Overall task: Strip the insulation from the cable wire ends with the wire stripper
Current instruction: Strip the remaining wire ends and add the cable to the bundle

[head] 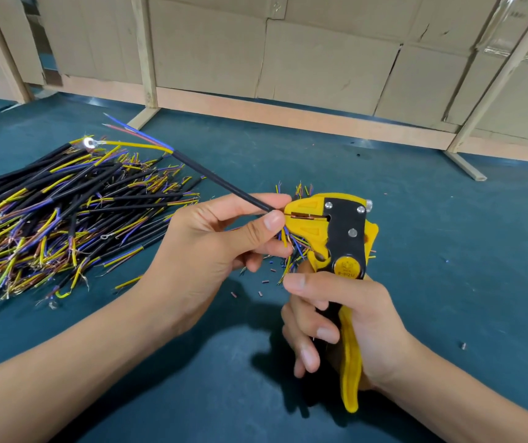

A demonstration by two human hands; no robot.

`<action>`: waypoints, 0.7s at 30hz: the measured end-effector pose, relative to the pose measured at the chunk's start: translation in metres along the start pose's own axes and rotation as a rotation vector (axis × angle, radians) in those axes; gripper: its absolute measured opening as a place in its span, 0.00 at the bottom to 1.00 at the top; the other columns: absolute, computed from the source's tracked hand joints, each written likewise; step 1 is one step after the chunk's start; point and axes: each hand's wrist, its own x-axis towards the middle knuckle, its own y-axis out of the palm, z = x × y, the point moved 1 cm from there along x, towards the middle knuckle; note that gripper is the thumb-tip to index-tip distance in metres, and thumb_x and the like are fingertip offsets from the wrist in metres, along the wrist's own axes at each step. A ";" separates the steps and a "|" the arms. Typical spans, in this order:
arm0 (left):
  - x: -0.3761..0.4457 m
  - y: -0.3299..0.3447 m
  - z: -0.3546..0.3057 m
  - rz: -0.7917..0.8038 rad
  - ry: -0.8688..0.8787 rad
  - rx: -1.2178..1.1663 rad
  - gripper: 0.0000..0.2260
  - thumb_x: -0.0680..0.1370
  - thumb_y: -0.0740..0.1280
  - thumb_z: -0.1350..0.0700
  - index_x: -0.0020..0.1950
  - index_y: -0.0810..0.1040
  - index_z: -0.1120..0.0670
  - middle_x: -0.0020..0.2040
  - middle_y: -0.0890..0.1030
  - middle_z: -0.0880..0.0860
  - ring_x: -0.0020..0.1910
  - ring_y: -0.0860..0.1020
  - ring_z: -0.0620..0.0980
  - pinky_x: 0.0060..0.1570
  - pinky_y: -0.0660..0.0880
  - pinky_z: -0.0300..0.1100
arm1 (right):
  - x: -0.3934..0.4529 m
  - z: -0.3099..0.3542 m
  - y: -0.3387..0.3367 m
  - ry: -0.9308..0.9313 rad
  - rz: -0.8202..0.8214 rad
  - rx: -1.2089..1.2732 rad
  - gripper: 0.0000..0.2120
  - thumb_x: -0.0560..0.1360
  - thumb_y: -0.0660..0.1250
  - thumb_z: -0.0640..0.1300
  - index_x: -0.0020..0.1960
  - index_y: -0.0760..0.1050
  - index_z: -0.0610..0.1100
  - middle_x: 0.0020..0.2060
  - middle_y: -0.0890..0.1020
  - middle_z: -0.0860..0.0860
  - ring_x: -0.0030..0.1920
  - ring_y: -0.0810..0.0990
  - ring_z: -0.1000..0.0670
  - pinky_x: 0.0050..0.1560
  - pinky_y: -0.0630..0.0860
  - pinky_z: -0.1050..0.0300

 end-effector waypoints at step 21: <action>0.009 -0.014 -0.006 0.092 0.108 -0.009 0.08 0.74 0.68 0.60 0.48 0.87 0.55 0.40 0.80 0.54 0.39 0.75 0.48 0.33 0.71 0.41 | 0.006 -0.008 -0.001 -0.138 -0.063 0.256 0.20 0.67 0.80 0.49 0.48 0.80 0.36 0.32 0.75 0.42 0.33 0.78 0.39 0.43 0.79 0.39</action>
